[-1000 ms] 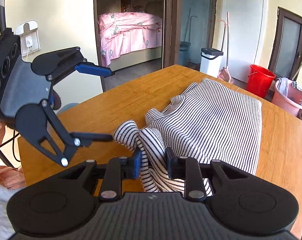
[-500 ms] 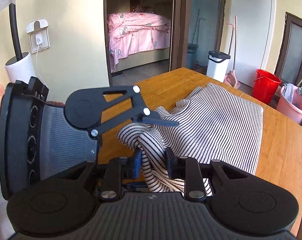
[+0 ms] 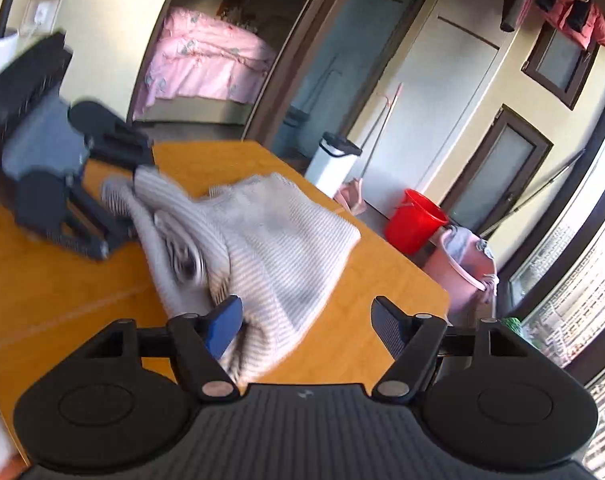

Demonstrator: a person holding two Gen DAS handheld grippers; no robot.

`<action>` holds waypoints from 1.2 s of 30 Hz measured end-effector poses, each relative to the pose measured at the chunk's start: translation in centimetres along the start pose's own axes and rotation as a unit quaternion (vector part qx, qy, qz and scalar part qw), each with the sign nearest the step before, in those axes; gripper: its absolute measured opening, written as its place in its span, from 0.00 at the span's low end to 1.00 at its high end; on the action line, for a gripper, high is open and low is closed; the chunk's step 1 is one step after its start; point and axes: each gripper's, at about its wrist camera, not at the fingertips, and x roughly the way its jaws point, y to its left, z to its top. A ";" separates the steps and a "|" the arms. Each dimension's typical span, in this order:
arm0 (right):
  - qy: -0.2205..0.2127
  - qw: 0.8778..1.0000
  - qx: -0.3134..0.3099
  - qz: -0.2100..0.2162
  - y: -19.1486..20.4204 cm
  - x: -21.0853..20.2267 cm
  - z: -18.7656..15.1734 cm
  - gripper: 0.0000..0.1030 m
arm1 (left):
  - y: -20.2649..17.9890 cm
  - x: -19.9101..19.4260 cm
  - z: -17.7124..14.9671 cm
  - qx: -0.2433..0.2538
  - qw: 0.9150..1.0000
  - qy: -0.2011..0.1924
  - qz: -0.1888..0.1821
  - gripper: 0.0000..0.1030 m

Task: Fold clothes
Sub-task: 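Lift the grasped sweater edge with both grippers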

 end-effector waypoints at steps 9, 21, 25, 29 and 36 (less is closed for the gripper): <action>-0.011 1.000 -0.021 0.012 3.4 2.2 -1.4 0.75 | 5.8 0.0 -0.2 -0.165 0.986 0.010 -0.022 0.40; -0.090 0.992 -0.084 0.026 8.4 7.2 2.2 0.74 | 7.4 -0.1 -0.7 -0.186 0.982 0.017 -0.023 0.42; -0.085 0.992 -0.089 0.032 8.8 7.7 3.0 0.43 | 7.5 0.0 -1.0 -0.172 0.984 0.024 -0.029 0.43; -0.052 0.990 -0.122 0.057 9.3 7.6 3.0 0.29 | 7.0 0.3 -1.2 -0.129 0.990 0.039 -0.037 0.43; -0.040 0.974 -0.187 0.121 10.1 -0.6 3.0 0.24 | 2.8 -3.9 0.9 0.024 0.994 0.037 -0.099 0.42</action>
